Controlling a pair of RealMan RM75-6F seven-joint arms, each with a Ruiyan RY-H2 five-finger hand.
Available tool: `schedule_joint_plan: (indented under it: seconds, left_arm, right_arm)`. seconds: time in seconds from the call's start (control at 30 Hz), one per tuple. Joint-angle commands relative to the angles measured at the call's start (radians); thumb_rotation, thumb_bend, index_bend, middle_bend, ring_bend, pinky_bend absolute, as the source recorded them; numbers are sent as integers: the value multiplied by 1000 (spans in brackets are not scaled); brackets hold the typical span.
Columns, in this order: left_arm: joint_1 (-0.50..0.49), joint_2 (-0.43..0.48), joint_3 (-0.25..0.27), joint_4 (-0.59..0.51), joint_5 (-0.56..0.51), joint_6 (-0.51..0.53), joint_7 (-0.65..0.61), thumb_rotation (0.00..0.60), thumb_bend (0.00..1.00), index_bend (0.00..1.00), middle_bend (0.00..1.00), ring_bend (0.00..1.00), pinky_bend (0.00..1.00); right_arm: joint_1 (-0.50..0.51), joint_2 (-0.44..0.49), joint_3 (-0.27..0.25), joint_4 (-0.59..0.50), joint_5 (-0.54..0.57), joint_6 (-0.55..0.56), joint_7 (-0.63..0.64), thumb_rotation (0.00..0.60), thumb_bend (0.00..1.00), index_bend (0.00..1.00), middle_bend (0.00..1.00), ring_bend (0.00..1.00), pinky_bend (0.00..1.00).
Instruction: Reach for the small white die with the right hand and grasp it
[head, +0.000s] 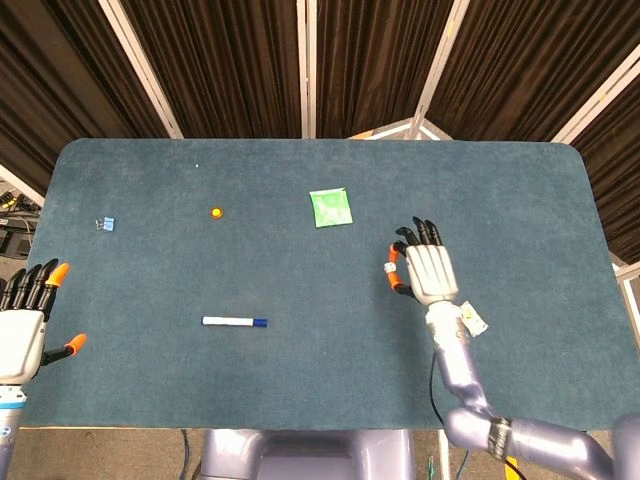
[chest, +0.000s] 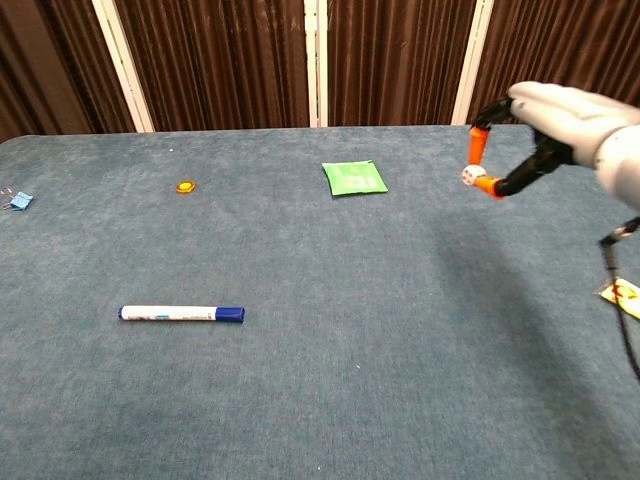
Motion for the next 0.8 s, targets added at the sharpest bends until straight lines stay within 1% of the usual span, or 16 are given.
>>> schedule_joint_plan:
  seconds: [0.03,0.1,0.23,0.3,0.43,0.5,0.57,0.63,0.67,0.73,0.8]
  left_arm:
    - [2,1,-1,-5,4,7,2,600,0,0,0,0,0]
    - [5,3,-1,-9,7,14,5,600,0,0,0,0,0]
    - [12,8,5,-22,22,29,13,600,0,0,0,0,0]
    - [15,10,9,-28,31,37,16,600,0,0,0,0,0]
    - [21,13,15,-39,51,51,21,600,0,0,0,0,0]
    - [23,14,17,-41,57,55,25,600,0,0,0,0,0]
    - [23,13,20,-39,59,53,29,600,0,0,0,0,0]
    - [23,10,20,-36,58,51,33,600,0,0,0,0,0]
    - [23,8,21,-33,57,48,37,600,0,0,0,0,0]
    - [22,4,23,-31,56,44,43,600,0,0,0,0,0]
    - [21,0,24,-29,57,40,48,600,0,0,0,0,0]
  right_arm:
    - [-45,64,-31,-89,-7,45,-36,600,235,332,109,0,0]
    - [-61,85,-45,-122,-13,59,-41,600,220,313,99,0,0]
    - [-111,141,-82,-185,-38,98,-25,600,219,312,88,0,0]
    - [-132,161,-99,-197,-55,113,-9,600,218,311,84,0,0]
    - [-191,212,-148,-204,-119,148,62,600,218,306,67,0,0]
    - [-226,241,-182,-191,-173,168,118,600,216,299,56,0,0]
    - [-273,275,-227,-167,-245,199,201,600,207,282,35,0,0]
    - [-303,299,-257,-143,-295,221,259,600,191,253,8,0,0]
    - [-334,319,-287,-115,-344,247,318,600,186,240,3,0,0]
    - [-366,331,-316,-66,-407,285,383,600,172,192,0,0,0]
    - [-394,333,-335,-17,-451,319,420,600,166,153,0,0,0]
